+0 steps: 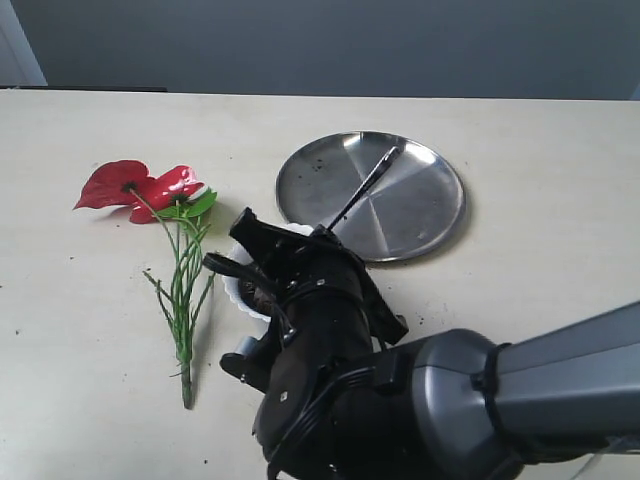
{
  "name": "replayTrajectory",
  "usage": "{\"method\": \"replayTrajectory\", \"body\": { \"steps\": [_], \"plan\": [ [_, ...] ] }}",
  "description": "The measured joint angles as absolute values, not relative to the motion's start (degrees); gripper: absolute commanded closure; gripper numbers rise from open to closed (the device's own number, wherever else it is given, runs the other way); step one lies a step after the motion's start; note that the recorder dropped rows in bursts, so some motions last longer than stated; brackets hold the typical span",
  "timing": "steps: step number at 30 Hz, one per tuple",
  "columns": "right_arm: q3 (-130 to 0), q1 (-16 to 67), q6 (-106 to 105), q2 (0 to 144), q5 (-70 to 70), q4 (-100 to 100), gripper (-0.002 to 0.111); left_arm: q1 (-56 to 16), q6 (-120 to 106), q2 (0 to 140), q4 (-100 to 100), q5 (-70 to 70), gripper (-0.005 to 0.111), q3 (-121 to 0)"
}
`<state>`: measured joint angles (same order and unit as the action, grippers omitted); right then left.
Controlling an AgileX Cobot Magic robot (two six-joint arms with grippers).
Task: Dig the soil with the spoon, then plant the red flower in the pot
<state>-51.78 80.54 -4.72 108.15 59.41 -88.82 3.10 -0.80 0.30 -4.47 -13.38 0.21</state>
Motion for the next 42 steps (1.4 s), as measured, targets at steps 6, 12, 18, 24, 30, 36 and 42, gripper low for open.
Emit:
{"method": "replayTrajectory", "body": {
  "steps": [6, 12, 18, 24, 30, 36, 42],
  "plan": [
    [-51.78, 80.54, -5.69, 109.31, 59.15, -89.33, 0.109, 3.1, -0.8, 0.3, -4.47, -13.38, 0.106, 0.21],
    [-51.78, 80.54, -6.9, 109.8, 58.68, -89.79, 0.109, 3.1, -0.8, 0.3, -4.47, -13.38, 0.106, 0.21],
    [-51.88, 80.54, -6.77, 110.74, 59.6, -91.4, 0.109, 3.1, -0.8, 0.3, -4.47, -13.38, 0.106, 0.21],
    [-51.88, 80.54, -3.9, 111.07, 63.76, -92.82, 0.109, 3.1, -0.8, 0.3, -4.47, -13.38, 0.106, 0.21],
    [-51.88, 80.91, -0.59, 111.07, 65.32, -91.49, 0.109, 3.1, -0.8, 0.3, -4.47, -13.38, 0.106, 0.21],
    [-51.88, 82.53, -0.44, 111.07, 61.72, -88.3, 0.109, 3.1, -0.8, 0.3, -4.47, -13.38, 0.106, 0.21],
    [-51.88, 82.07, 0.89, 111.07, 61.74, -88.21, 0.109, 3.1, -0.8, 0.3, -4.47, -13.38, 0.106, 0.21]
  ]
}}
